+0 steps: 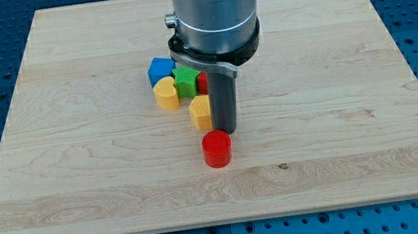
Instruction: Place the red circle below the yellow hexagon
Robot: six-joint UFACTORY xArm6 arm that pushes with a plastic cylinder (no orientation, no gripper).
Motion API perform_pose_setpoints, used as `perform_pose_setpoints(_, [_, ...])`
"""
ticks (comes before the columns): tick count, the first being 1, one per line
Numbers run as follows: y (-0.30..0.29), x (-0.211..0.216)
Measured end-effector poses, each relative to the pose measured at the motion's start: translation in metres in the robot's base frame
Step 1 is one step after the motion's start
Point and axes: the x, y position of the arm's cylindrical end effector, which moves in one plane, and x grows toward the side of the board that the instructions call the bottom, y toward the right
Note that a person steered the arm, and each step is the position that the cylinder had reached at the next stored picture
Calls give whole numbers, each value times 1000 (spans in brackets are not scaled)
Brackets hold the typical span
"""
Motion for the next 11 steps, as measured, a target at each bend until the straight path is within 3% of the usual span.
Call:
perform_pose_setpoints(5, [53, 53])
perform_pose_setpoints(7, [-1, 114])
perform_pose_setpoints(11, [-14, 98])
